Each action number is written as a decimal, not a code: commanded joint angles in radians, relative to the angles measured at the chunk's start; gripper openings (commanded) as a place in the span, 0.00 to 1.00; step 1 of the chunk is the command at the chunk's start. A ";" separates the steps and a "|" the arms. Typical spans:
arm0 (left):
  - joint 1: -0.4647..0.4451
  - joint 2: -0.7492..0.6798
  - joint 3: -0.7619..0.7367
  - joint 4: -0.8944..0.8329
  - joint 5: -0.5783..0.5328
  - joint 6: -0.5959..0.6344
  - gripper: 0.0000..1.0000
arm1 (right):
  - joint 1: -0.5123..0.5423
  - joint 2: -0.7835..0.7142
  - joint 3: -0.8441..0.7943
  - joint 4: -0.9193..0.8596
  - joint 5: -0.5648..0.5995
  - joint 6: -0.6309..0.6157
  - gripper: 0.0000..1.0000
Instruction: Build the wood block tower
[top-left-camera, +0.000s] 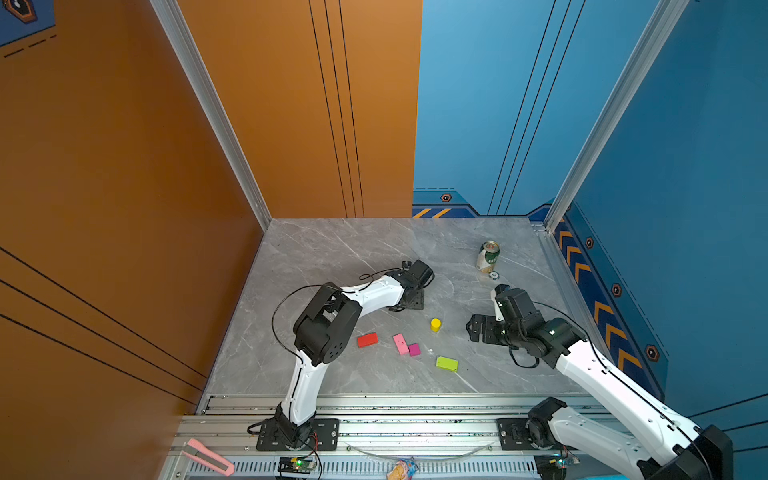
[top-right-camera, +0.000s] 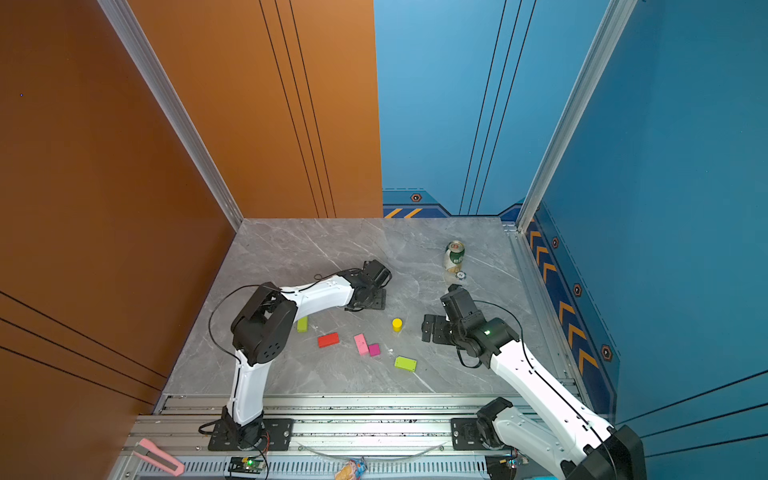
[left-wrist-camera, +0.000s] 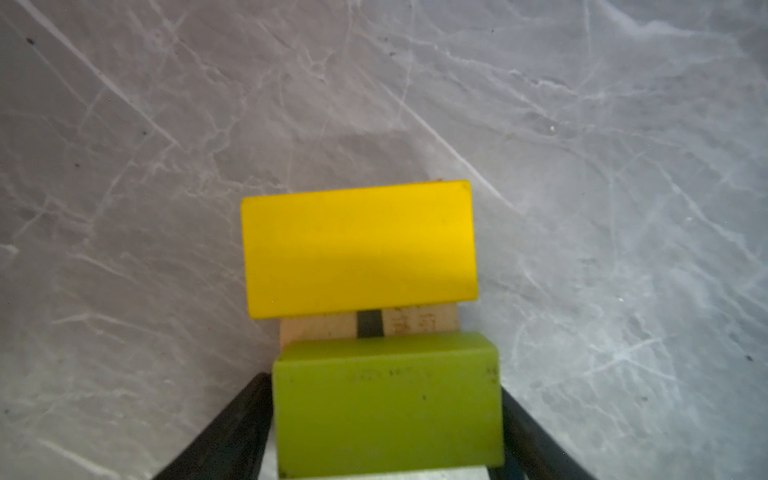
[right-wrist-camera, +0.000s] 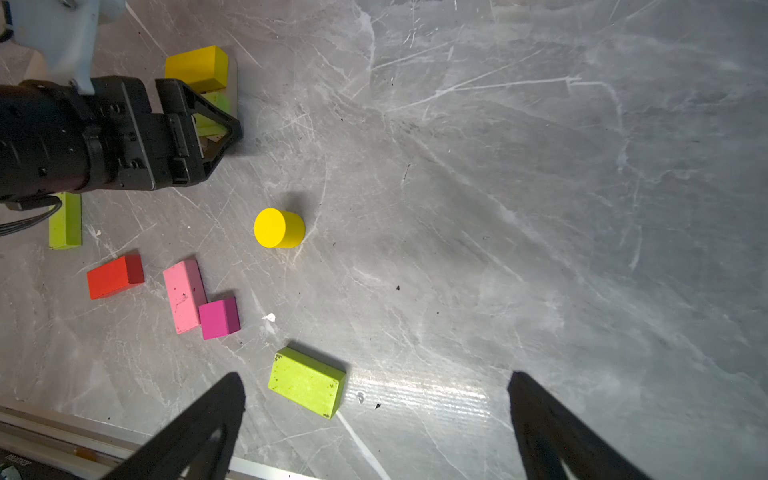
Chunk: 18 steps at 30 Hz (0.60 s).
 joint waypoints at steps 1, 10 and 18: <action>0.010 0.011 0.030 -0.030 -0.012 0.007 0.75 | 0.005 0.009 0.002 -0.019 0.007 0.002 1.00; 0.013 0.011 0.026 -0.031 -0.016 0.007 0.75 | 0.005 0.018 0.005 -0.016 0.003 0.002 1.00; 0.014 0.012 0.023 -0.032 -0.014 0.005 0.74 | 0.006 0.020 0.003 -0.014 0.004 0.003 1.00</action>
